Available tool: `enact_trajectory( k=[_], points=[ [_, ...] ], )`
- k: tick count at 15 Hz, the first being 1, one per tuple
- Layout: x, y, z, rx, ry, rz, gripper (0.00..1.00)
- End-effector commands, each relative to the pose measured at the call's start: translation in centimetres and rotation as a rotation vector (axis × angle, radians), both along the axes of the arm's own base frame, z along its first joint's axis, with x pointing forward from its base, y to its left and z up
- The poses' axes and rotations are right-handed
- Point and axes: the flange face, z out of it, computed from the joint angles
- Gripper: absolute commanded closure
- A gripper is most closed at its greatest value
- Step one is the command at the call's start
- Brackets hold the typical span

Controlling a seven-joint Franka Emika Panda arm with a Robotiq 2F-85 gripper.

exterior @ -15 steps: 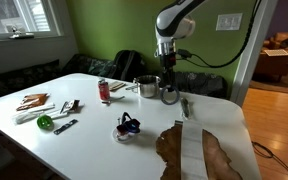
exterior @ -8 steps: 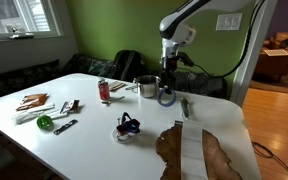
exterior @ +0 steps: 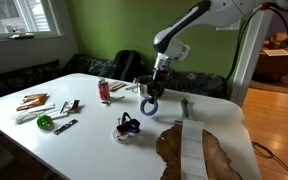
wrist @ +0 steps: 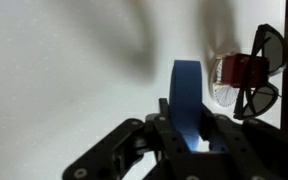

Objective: Put the tape on the table

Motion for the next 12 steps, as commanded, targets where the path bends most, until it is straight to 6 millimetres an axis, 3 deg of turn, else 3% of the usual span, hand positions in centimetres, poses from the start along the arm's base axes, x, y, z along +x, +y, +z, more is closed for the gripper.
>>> enact_trajectory(
  k=[1,3,6,8,12],
  points=[
    [0.5,0.2,-0.4,0.073,-0.008,-0.052,0.47],
    [0.6,0.2,-0.3,0.072,-0.029,-0.064,0.41],
    [1.1,0.1,0.6,0.029,-0.071,-0.082,0.19],
    [1.6,0.2,2.8,-0.071,-0.17,-0.064,0.04],
    [1.2,1.4,7.7,-0.173,-0.266,0.052,0.0]
  ],
)
